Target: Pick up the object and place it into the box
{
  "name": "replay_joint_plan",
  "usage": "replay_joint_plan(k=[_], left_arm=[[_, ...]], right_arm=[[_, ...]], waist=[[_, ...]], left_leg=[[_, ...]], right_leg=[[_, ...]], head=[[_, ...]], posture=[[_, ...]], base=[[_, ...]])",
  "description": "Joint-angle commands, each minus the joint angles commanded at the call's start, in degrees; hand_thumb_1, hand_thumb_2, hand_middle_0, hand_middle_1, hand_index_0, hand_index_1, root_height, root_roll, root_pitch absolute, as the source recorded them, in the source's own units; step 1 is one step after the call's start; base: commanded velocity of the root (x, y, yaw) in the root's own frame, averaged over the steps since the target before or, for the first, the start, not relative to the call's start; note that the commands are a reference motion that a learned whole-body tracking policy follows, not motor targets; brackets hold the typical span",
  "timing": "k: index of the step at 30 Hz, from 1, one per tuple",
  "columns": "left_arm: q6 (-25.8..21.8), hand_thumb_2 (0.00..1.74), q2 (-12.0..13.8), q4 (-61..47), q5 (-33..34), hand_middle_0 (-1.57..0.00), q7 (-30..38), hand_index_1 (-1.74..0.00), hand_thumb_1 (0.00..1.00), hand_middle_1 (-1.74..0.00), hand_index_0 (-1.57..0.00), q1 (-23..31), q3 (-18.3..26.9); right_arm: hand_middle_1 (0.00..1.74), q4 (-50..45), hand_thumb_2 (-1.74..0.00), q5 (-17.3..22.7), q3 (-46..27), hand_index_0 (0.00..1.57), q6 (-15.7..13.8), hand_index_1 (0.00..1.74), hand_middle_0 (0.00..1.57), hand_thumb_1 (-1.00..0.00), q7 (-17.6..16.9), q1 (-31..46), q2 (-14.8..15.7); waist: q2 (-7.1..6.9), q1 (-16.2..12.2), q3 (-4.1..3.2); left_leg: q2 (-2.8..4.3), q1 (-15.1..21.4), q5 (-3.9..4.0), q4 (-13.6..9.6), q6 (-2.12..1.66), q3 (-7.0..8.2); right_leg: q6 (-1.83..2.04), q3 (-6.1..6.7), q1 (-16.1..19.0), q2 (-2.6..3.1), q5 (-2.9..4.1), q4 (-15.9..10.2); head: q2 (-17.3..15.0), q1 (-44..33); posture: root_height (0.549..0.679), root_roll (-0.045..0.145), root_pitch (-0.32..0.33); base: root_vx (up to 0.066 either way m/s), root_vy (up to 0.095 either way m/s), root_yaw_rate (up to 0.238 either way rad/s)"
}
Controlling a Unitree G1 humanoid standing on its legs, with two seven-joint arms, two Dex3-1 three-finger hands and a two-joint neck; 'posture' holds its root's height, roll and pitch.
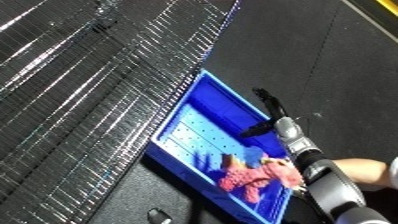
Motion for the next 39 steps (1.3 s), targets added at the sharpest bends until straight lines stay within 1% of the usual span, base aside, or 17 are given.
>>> replay_joint_plan(k=[5, 7, 8, 9, 10, 12, 15, 18, 20, 23, 25, 27, 29, 30, 31, 35, 39], left_arm=[[-0.06, 1.74, -0.01, 0.25, 0.14, -1.57, 0.36, -1.74, 1.0, -1.74, -1.57, 0.4, 0.56], [-0.09, 1.74, -0.15, 0.31, 0.2, -1.57, 0.57, -1.74, 1.0, -1.74, -1.57, 0.78, 1.1], [-0.09, 1.74, -0.15, 0.31, 0.2, -1.57, 0.57, -1.74, 1.0, -1.74, -1.57, 0.78, 1.1], [-0.11, 1.74, -0.29, 0.38, 0.3, -1.57, 0.77, -1.74, 1.0, -1.74, -1.57, 1.04, 1.58], [-0.11, 1.74, -0.29, 0.38, 0.3, -1.57, 0.77, -1.74, 1.0, -1.74, -1.57, 1.04, 1.58], [-0.13, 1.74, -0.42, 0.49, 0.36, -1.57, 1.04, -1.74, 1.0, -1.74, -1.57, 1.32, 2.17], [-0.13, 1.74, -0.59, 0.74, 0.43, -1.57, 1.47, -1.74, 1.0, -1.74, -1.57, 1.87, 3.27], [-0.07, 1.74, -0.64, 0.75, 0.46, -1.57, 1.51, -1.74, 1.0, -1.74, -1.57, 2.09, 3.55], [0.05, 1.74, -0.63, 0.6, 0.48, -1.57, 1.42, -1.74, 1.0, -1.74, -1.57, 2.34, 3.76], [0.42, 1.74, -0.38, 0.16, 0.32, -1.57, 1.1, -1.74, 1.0, -1.74, -1.57, 2.94, 4.32], [0.51, 1.74, -0.34, 0.06, 0.26, -1.57, 1.06, -1.74, 1.0, -1.74, -1.57, 3.05, 4.42], [0.74, 1.74, -0.27, -0.25, 0.17, -1.57, 0.97, -1.74, 1.0, -1.74, -1.57, 3.22, 4.54], [0.91, 1.74, -0.09, -0.58, 0.02, -1.57, 0.84, -1.74, 1.0, -1.74, -1.57, 3.27, 4.55], [0.98, 1.74, 0.02, -0.73, -0.05, -1.57, 0.77, -1.74, 1.0, -1.74, -1.57, 3.26, 4.56], [1.02, 1.74, 0.08, -0.83, -0.15, -1.57, 0.74, -1.74, 1.0, -1.74, -1.57, 3.23, 4.52], [1.3, 1.74, -0.21, -1.16, -0.45, -1.57, 0.58, -1.74, 1.0, -1.74, -1.57, 3.11, 4.01], [1.51, 1.74, -0.65, -1.32, -0.63, -1.57, 0.43, -1.74, 1.0, -1.74, -1.57, 3.06, 3.44]], right_arm=[[0.0, -4.43, 0.0, -0.53, 0.31, 0.0, -0.93, 0.0, 0.0, 0.0, -0.99, -0.09, 0.49], [0.0, -8.1, 0.0, -0.91, 0.12, 0.0, -2.15, 0.0, 0.0, 0.0, -1.86, -0.17, 1.04], [0.0, -8.1, 0.0, -0.91, 0.12, 0.0, -2.15, 0.0, 0.0, 0.0, -1.86, -0.17, 1.04], [0.0, -11.96, 0.0, -1.25, -0.32, 0.0, -2.53, 0.0, 0.0, 0.0, -2.62, 0.34, 1.85], [0.0, -11.96, 0.0, -1.25, -0.32, 0.0, -2.53, 0.0, 0.0, 0.0, -2.62, 0.34, 1.85], [0.0, -16.64, 0.0, -1.76, -0.78, 0.0, -2.8, 0.0, 0.0, 0.0, -3.43, 1.1, 2.87], [0.0, -26.29, 0.0, -3.0, -1.4, 0.0, -3.44, 0.0, 0.0, 0.0, -4.67, 2.7, 4.96], [0.0, -29.51, 0.0, -3.34, -1.61, 0.0, -3.69, 0.0, 0.0, 0.0, -4.93, 3.11, 5.69], [0.0, -32.71, 0.0, -3.68, -1.79, 0.0, -3.86, 0.0, 0.0, 0.0, -5.06, 3.53, 6.45], [0.0, -39.77, 0.0, -4.45, -1.86, 0.0, -3.96, 0.0, 0.0, 0.0, -4.92, 4.68, 7.95], [0.0, -41.12, 0.0, -4.6, -1.74, 0.0, -3.93, 0.0, 0.0, 0.0, -4.79, 4.87, 8.22], [0.0, -43.58, 0.0, -5.03, -1.2, 0.0, -3.85, 0.0, 0.0, 0.0, -4.3, 5.11, 8.72], [0.0, -45.6, 0.0, -5.72, -0.42, 0.0, -3.61, 0.0, 0.0, 0.0, -3.66, 5.35, 8.81], [0.0, -46.43, 0.0, -6.09, -0.03, 0.0, -3.49, 0.0, 0.0, 0.0, -3.36, 5.44, 8.77], [0.0, -47.27, 0.0, -6.56, 0.43, 0.0, -3.38, 0.0, 0.0, 0.0, -3.03, 5.5, 8.6], [0.0, -50.86, 0.0, -8.2, 2.18, 0.0, -3.02, 0.0, 0.0, 0.0, -1.96, 5.0, 8.41], [0.0, -53.43, 0.0, -8.65, 4.03, 0.0, -2.95, 0.0, 0.0, 0.0, -1.41, 3.56, 8.95]], waist=[[-0.24, -0.03, 0.08], [-0.47, -0.06, 0.2], [-0.47, -0.06, 0.2], [-0.69, -0.16, 0.33], [-0.69, -0.16, 0.33], [-0.94, -0.2, 0.41], [-1.58, -0.04, 0.5], [-1.89, 0.11, 0.6], [-2.22, 0.3, 0.77], [-2.96, 0.94, 1.16], [-3.14, 1.12, 1.23], [-3.55, 1.53, 1.37], [-4.01, 1.89, 1.46], [-4.23, 2.03, 1.48], [-4.49, 2.18, 1.48], [-5.55, 2.77, 1.48], [-6.29, 3.64, 1.48]], left_leg=[[0.03, -0.1, -0.02, 0.19, 0.06, 0.02], [0.06, -0.28, -0.09, 0.45, 0.09, 0.0], [0.06, -0.28, -0.09, 0.45, 0.09, 0.0], [0.08, -0.4, -0.15, 0.61, 0.13, -0.03], [0.08, -0.4, -0.15, 0.61, 0.13, -0.03], [0.09, -0.56, -0.21, 0.78, 0.18, -0.04], [0.18, -0.93, -0.26, 1.08, 0.27, -0.13], [0.2, -1.1, -0.28, 1.24, 0.29, -0.23], [0.21, -1.32, -0.29, 1.42, 0.3, -0.33], [0.26, -1.85, -0.31, 1.89, 0.37, -0.57], [0.28, -1.96, -0.34, 2.04, 0.39, -0.62], [0.33, -2.22, -0.4, 2.41, 0.42, -0.75], [0.39, -2.55, -0.4, 2.71, 0.45, -0.89], [0.41, -2.71, -0.4, 2.83, 0.47, -0.96], [0.45, -2.86, -0.38, 2.9, 0.49, -1.04], [0.58, -3.25, -0.29, 3.06, 0.52, -1.45], [0.52, -3.52, -0.14, 3.1, 0.51, -1.98]], right_leg=[[0.04, -0.05, -0.23, 0.1, 0.0, 0.31], [0.05, -0.07, -0.37, 0.15, -0.04, 0.54], [0.05, -0.07, -0.37, 0.15, -0.04, 0.54], [0.06, -0.08, -0.49, 0.19, -0.06, 0.69], [0.06, -0.08, -0.49, 0.19, -0.06, 0.69], [0.07, -0.13, -0.65, 0.25, -0.07, 0.84], [0.1, -0.22, -0.85, 0.38, -0.06, 1.08], [0.08, -0.27, -0.85, 0.45, -0.08, 1.17], [0.06, -0.39, -0.91, 0.49, -0.13, 1.29], [0.04, -0.7, -1.17, 0.54, -0.27, 1.75], [0.03, -0.77, -1.2, 0.55, -0.31, 1.87], [0.0, -0.92, -1.23, 0.59, -0.42, 2.12], [-0.01, -1.02, -1.38, 0.66, -0.49, 2.33], [-0.02, -1.05, -1.48, 0.7, -0.52, 2.42], [-0.03, -1.07, -1.55, 0.76, -0.55, 2.47], [-0.08, -1.31, -1.47, 0.96, -0.71, 2.55], [-0.11, -1.63, -1.36, 1.0, -0.87, 2.71]], head=[[0.48, -1.38], [0.55, -3.19], [0.55, -3.19], [0.64, -3.85], [0.64, -3.85], [0.86, -5.91], [1.34, -8.74], [1.89, -9.67], [3.13, -12.2], [4.48, -16.57], [4.75, -17.4], [6.47, -19.78], [7.32, -22.61], [7.32, -22.61], [7.34, -25.52], [7.53, -30.8], [8.05, -35.65]], posture=[[0.648, 0.075, -0.055], [0.648, 0.075, -0.054], [0.648, 0.075, -0.054], [0.647, 0.075, -0.054], [0.647, 0.075, -0.054], [0.647, 0.074, -0.053], [0.647, 0.072, -0.05], [0.647, 0.071, -0.051], [0.647, 0.07, -0.051], [0.645, 0.067, -0.052], [0.645, 0.067, -0.052], [0.645, 0.065, -0.053], [0.644, 0.064, -0.053], [0.644, 0.063, -0.052], [0.644, 0.062, -0.051], [0.643, 0.058, -0.051], [0.643, 0.056, -0.053]], base=[[0.015, -0.007, 0.004], [0.014, -0.005, 0.013], [0.014, -0.005, 0.014], [0.012, -0.003, 0.021], [0.012, -0.003, 0.021], [0.012, -0.006, 0.036], [0.011, -0.014, 0.053], [0.007, -0.015, 0.052], [-0.001, -0.017, 0.064], [-0.01, -0.021, 0.087], [-0.008, -0.023, 0.085], [-0.006, -0.026, 0.083], [-0.009, -0.023, 0.082], [-0.009, -0.02, 0.071], [-0.006, -0.017, 0.077], [-0.002, -0.017, 0.1], [-0.003, -0.016, 0.114]])
